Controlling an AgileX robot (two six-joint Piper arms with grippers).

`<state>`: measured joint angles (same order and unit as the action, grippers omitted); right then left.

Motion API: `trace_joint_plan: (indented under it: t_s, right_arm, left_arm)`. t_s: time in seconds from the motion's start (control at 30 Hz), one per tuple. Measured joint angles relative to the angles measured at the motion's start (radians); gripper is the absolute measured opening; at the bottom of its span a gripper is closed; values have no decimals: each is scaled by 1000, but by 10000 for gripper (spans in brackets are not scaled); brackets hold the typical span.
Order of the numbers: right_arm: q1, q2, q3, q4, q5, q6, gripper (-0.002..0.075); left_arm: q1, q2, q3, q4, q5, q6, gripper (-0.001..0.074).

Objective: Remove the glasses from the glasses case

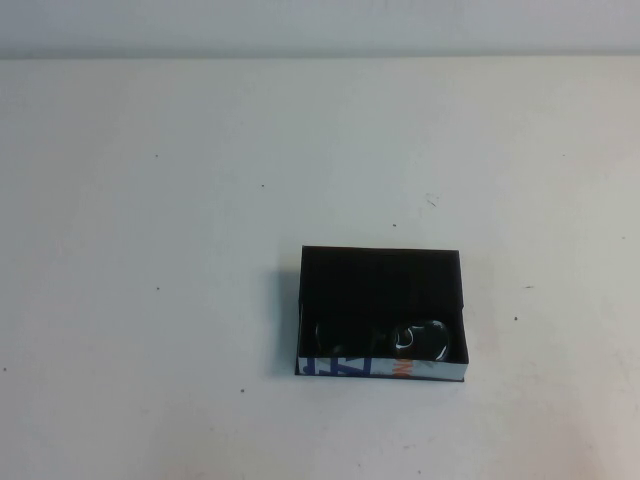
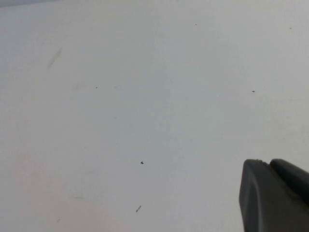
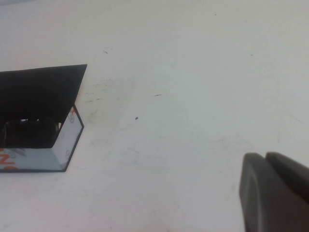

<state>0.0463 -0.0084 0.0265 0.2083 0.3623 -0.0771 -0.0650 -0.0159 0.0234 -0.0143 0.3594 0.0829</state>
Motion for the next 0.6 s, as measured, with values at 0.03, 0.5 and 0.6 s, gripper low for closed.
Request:
trace_joint_plan:
  t_s: [0.03,0.5,0.6]
  right_arm:
    - [0,0,0,0,0,0,-18]
    - [0,42,-429,67,139,11,-18]
    - [0,119,-480,67,152,11,-18]
  left_arm:
    - [0,0,0,0,0,0,-5]
    - [0,0,0,0,0,0,-4]
    - [0,0,0,0,0,0,-4]
